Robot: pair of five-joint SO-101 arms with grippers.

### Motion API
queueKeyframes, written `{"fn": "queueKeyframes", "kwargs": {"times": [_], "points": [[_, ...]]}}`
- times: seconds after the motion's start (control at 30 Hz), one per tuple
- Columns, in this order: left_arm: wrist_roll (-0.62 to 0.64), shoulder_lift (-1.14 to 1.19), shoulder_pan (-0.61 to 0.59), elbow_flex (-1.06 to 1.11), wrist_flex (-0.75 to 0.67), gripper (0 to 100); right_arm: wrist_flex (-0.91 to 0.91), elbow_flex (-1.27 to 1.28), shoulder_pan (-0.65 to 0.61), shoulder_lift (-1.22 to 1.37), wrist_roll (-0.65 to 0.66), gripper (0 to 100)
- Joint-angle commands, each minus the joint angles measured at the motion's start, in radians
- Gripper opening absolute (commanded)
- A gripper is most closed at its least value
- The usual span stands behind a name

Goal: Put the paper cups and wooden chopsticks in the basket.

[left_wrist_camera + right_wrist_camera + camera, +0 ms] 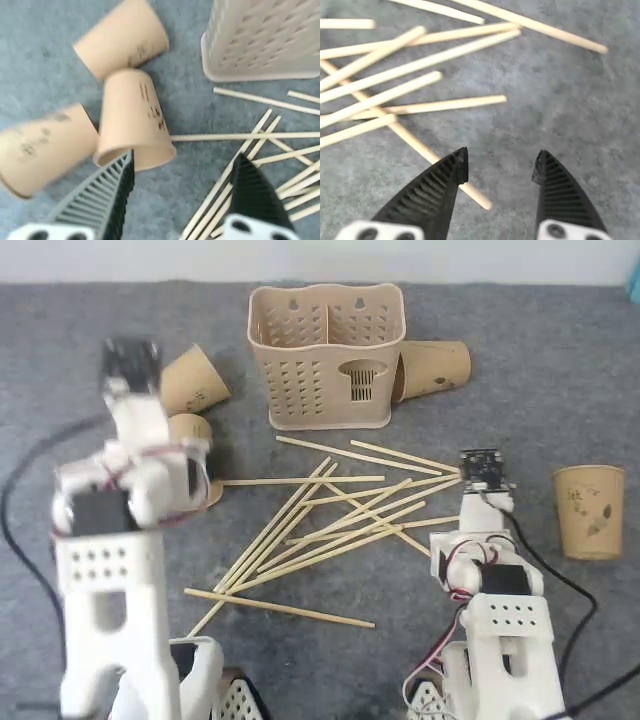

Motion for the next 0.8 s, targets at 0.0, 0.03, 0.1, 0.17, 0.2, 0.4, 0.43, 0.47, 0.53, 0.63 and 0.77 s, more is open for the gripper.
{"fn": "queueKeyframes", "kwargs": {"times": [0.0,0.03,0.1,0.17,0.2,0.4,0.43,0.47,0.53,0.63,0.77], "points": [[-0.031,-0.207,-0.006,0.318,-0.153,30,0.077,-0.133,0.102,0.002,-0.009,22.6],[-0.031,-0.241,-0.006,0.367,-0.186,30,0.122,-0.178,0.134,0.002,-0.008,22.6],[-0.025,-0.292,-0.008,0.476,-0.27,30,0.217,-0.284,0.189,0.002,-0.005,22.5],[0.025,-0.333,-0.008,0.613,-0.377,30,0.309,-0.4,0.239,0.002,0.051,21.1],[0.054,-0.347,-0.005,0.69,-0.446,30,0.351,-0.463,0.263,0.004,0.083,18.4],[0.081,-0.422,0.018,0.78,-0.493,24,0.479,-0.776,0.437,0.03,0.229,4.1],[0.075,-0.43,0.032,0.782,-0.488,20,0.483,-0.816,0.469,0.058,0.249,4.3],[0.075,-0.431,0.037,0.785,-0.488,15,0.483,-0.855,0.499,0.096,0.258,4.3],[0.075,-0.433,0.04,0.785,-0.489,5,0.481,-0.934,0.549,0.202,0.265,4.3],[0.074,-0.431,0.041,0.785,-0.489,2,0.496,-1.08,0.596,0.412,0.265,4.3],[0.026,-0.43,0.041,0.785,-0.491,1,0.585,-1.367,0.61,0.728,0.259,4.3]]}}
